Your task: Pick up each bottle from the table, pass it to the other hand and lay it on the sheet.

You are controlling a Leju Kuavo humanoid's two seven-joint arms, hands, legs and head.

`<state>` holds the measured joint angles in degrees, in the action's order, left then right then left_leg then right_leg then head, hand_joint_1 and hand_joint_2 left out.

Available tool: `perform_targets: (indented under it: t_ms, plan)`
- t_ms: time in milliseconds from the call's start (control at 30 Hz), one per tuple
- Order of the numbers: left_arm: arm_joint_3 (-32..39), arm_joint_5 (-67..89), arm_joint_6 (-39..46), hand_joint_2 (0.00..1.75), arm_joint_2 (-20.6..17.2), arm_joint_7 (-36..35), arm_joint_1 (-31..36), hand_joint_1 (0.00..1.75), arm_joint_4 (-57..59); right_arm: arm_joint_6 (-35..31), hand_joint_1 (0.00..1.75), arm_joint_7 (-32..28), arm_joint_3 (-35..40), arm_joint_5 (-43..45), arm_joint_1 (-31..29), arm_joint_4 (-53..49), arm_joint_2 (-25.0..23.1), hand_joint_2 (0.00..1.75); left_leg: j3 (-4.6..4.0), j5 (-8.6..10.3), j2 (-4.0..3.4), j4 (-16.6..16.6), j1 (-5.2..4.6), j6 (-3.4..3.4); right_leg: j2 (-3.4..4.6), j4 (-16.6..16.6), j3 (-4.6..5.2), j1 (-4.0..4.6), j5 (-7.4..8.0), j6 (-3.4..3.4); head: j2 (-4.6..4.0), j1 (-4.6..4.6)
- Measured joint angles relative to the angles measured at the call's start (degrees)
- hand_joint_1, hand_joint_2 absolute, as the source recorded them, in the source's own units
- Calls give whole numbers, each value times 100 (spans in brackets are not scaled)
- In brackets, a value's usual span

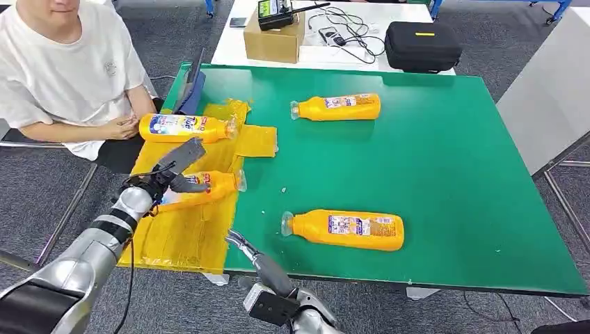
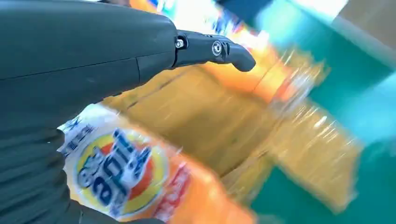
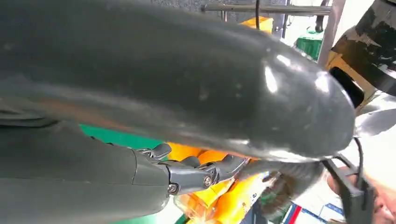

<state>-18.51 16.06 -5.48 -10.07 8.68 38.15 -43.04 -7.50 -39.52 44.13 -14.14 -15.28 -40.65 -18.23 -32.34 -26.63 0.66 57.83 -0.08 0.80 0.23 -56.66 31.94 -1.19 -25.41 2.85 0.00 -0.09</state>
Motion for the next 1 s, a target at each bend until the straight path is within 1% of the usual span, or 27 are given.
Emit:
perform_targets:
  t_ms: [67, 200, 233, 267, 333, 400, 500, 600, 667, 733, 800, 933, 1000]
  plan:
    - [96, -262, 148, 175, 35, 179, -257, 0, -339, -52, 0, 0, 2, 0, 4, -2, 4, 0, 0, 0, 0, 0, -1, 0, 1, 1, 1, -1, 0, 0, 0, 0]
    - [162, -378, 251, 175, 44, 299, -749, 0, -949, -123, 0, 0, 2, 46, 37, -2, 31, 0, -3, -1, -1, 0, -1, 0, 0, 2, 4, -1, -1, 1, 0, 0]
    - [190, -391, 305, 175, 41, 362, -862, 0, -1131, -237, 0, 0, 0, 21, 54, -6, 44, 0, -4, -1, 0, 0, -1, 0, 0, 3, 4, -1, -1, 1, 0, 0]
    - [216, -404, 400, 175, 39, 448, -1000, 0, -1327, -465, 0, 0, 2, -99, 83, -42, 64, 175, -4, -1, 0, 0, -1, 0, 0, 4, 5, -1, -1, 1, 0, 2]
    - [318, -497, 669, 175, 41, 631, -1311, 0, -1868, -1145, 0, 0, 2, -456, 175, -244, 153, 175, -4, -2, -1, 0, -1, 0, 1, 4, 5, 0, -1, 1, 0, 2]
    - [465, -776, 928, 175, 89, 805, -1747, 0, -2574, -2000, 0, 48, -2, -995, 301, -628, 349, 175, -4, -4, -6, 0, -5, 2, 1, 5, 6, -3, -1, 1, 0, -2]
    - [731, -1373, 1199, 175, 301, 1079, -2619, 0, -3756, -2552, 0, 408, -161, -1642, 605, -1515, 788, 175, -4, -9, -6, 0, -13, 3, 2, 13, 6, -11, -3, 2, 0, -2]
    - [887, -1606, 1484, 175, 552, 1324, -3536, 0, -4682, -2852, 0, 837, -523, -2307, 1001, -2268, 1154, 175, -7, -17, -6, 0, -17, 12, 2, 24, 7, -13, -4, 3, 0, 0]
    - [955, -1672, 1586, 175, 695, 1396, -3995, 0, -5102, -2937, 0, 940, -799, -2489, 1225, -2615, 1329, 175, -12, -18, -3, 0, -17, 14, 1, 26, 9, -14, -4, 3, 0, 2]
    - [1005, -1704, 1615, 175, 782, 1422, -4250, 0, -5370, -2964, 0, 971, -960, -2546, 1360, -2846, 1434, 175, -13, -18, -3, 0, -17, 14, 1, 27, 9, -14, -4, 3, 0, 0]
    - [1066, -1711, 1713, 175, 877, 1453, -4417, 0, -5576, -3093, 0, 1172, -1098, -2838, 1465, -3003, 1495, 175, -11, -18, -4, -1, -17, 15, 1, 27, 7, -12, -3, 3, 0, -2]
    - [1149, -1266, 2019, 175, 1054, 1720, -4873, 0, -6022, -3176, 0, 1839, -1579, -3833, 1750, -3288, 1661, 175, -7, -16, -3, -1, -16, 15, 0, 25, 4, -12, -3, 3, 0, -2]
    - [1152, -1020, 1960, 175, 1082, 1654, -5051, 0, -6225, -2902, 0, 2386, -1795, -4322, 1810, -3364, 1814, 175, -7, -15, -2, -1, -17, 16, 0, 25, 2, -13, -2, 3, 0, -2]
